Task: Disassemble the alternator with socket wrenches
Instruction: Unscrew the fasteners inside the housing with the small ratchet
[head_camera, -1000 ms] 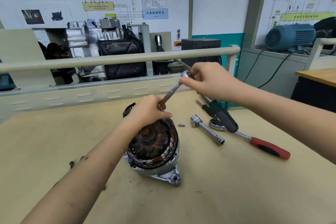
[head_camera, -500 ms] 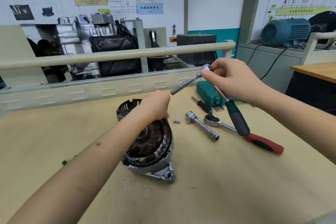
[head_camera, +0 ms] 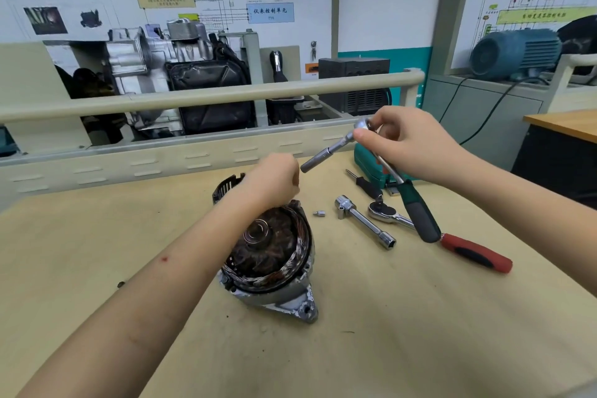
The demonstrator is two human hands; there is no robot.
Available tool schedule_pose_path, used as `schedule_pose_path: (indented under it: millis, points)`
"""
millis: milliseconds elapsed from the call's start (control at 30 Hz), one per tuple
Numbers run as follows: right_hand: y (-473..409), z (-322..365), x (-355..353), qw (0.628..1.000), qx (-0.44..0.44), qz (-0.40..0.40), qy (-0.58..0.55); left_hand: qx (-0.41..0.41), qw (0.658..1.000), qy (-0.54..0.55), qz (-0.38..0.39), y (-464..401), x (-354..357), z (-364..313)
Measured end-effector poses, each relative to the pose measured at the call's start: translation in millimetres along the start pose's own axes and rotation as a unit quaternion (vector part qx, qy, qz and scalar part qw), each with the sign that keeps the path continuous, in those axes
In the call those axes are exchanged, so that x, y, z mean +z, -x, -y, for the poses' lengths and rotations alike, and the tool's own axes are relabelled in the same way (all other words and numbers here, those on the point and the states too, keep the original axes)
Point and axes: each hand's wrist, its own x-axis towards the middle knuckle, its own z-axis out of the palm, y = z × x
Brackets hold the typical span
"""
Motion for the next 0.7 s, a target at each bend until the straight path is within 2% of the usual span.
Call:
schedule_pose_path:
  millis: [100,233,333,433,700]
  points:
    - [-3,1,1,0.999,-0.008,0.030,0.017,-0.001,0.998,0.063,-0.024,-1,-18,6]
    - [-8,7,5,0.994,-0.064,0.060,0.063,-0.014,0.997,0.067,0.026,6,-16,22]
    - [-13,14,12,0.984,-0.111,0.087,0.105,-0.010,0.989,0.132,0.060,14,-5,31]
    - [-19,19,17,0.975,-0.133,0.110,0.140,-0.006,0.980,0.188,0.064,17,-3,35]
    - [-26,25,20,0.963,-0.159,0.139,0.171,-0.005,0.967,0.240,0.080,21,5,34]
